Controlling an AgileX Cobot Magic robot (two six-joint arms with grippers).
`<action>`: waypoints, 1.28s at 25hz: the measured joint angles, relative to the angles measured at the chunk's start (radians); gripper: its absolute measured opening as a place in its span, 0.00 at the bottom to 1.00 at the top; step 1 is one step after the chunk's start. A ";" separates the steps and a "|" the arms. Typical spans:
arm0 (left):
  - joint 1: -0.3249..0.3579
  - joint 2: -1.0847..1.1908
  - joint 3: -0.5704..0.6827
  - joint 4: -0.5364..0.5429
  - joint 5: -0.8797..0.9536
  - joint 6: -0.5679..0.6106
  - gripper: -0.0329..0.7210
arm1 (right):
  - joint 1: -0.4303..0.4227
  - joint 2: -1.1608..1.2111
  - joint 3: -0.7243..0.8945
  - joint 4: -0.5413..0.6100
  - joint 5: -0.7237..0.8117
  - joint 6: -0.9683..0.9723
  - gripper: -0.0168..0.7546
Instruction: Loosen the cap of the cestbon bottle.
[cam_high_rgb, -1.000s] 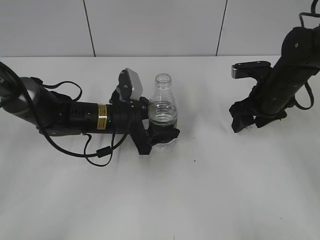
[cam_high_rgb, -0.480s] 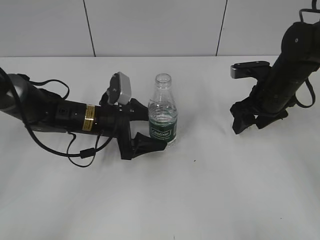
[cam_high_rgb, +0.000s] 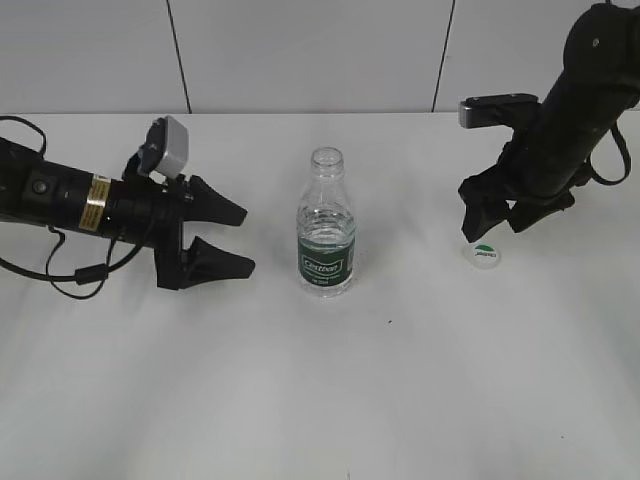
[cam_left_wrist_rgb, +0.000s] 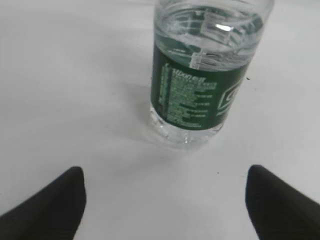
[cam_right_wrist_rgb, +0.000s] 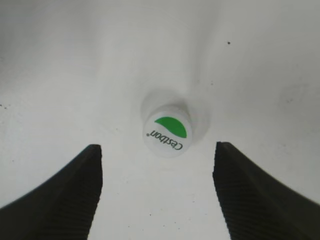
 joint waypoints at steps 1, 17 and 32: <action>0.010 -0.015 0.000 0.007 0.011 -0.019 0.83 | 0.000 0.000 -0.011 0.000 0.008 -0.001 0.71; 0.025 -0.303 0.001 -0.023 0.583 -0.288 0.83 | 0.000 0.000 -0.348 -0.075 0.261 -0.017 0.71; 0.025 -0.434 0.001 -0.289 1.283 -0.417 0.83 | 0.000 0.000 -0.516 -0.197 0.402 -0.007 0.71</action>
